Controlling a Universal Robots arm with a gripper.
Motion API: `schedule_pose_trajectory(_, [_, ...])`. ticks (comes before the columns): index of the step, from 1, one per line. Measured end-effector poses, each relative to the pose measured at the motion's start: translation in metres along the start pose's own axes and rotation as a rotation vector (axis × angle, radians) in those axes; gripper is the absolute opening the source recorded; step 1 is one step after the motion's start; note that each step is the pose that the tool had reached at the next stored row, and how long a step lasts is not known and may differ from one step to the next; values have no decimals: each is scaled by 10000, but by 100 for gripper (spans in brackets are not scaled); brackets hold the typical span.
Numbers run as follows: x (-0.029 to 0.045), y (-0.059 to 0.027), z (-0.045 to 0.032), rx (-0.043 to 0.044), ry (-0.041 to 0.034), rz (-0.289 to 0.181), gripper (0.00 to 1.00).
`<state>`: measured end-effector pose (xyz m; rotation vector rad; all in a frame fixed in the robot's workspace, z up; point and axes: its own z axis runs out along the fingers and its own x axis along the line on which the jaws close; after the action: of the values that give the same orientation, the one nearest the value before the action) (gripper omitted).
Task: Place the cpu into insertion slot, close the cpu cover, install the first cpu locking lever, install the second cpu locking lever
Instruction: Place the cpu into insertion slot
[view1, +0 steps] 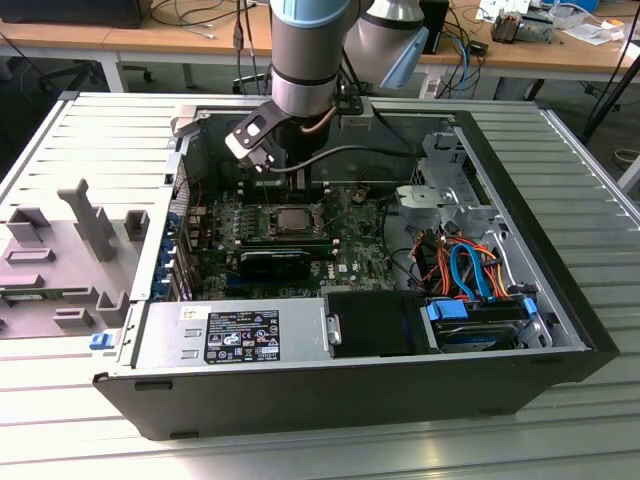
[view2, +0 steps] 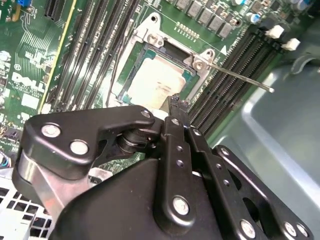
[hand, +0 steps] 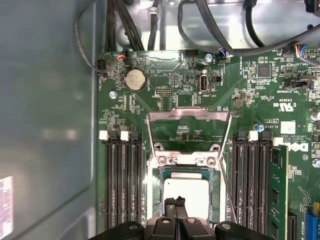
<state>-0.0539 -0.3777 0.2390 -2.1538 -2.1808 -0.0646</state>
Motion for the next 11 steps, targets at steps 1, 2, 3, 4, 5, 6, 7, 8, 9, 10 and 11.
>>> schedule_pose_trajectory(1, [2, 0, -21, 0, 19, -1, 11])
schedule_pose_trajectory(2, [4, -1, -52, 0, 36, -2, 11])
schedule_pose_trajectory(3, [6, -1, -70, 0, 51, -2, 11])
schedule_pose_trajectory(4, [7, -2, -85, -1, 65, -2, 11])
schedule_pose_trajectory(5, [9, -2, -114, -2, 81, -3, 11])
schedule_pose_trajectory(6, [11, -3, -134, -2, 85, -3, 11])
schedule_pose_trajectory(7, [12, -3, -150, -1, 89, -3, 11])
schedule_pose_trajectory(8, [14, -3, -171, -2, 94, -4, 11])
schedule_pose_trajectory(9, [16, -4, -189, -2, 96, -3, 11])
schedule_pose_trajectory(10, [17, -4, -204, -1, 95, -3, 11])
schedule_pose_trajectory(11, [18, -5, -223, -1, 96, -3, 11])
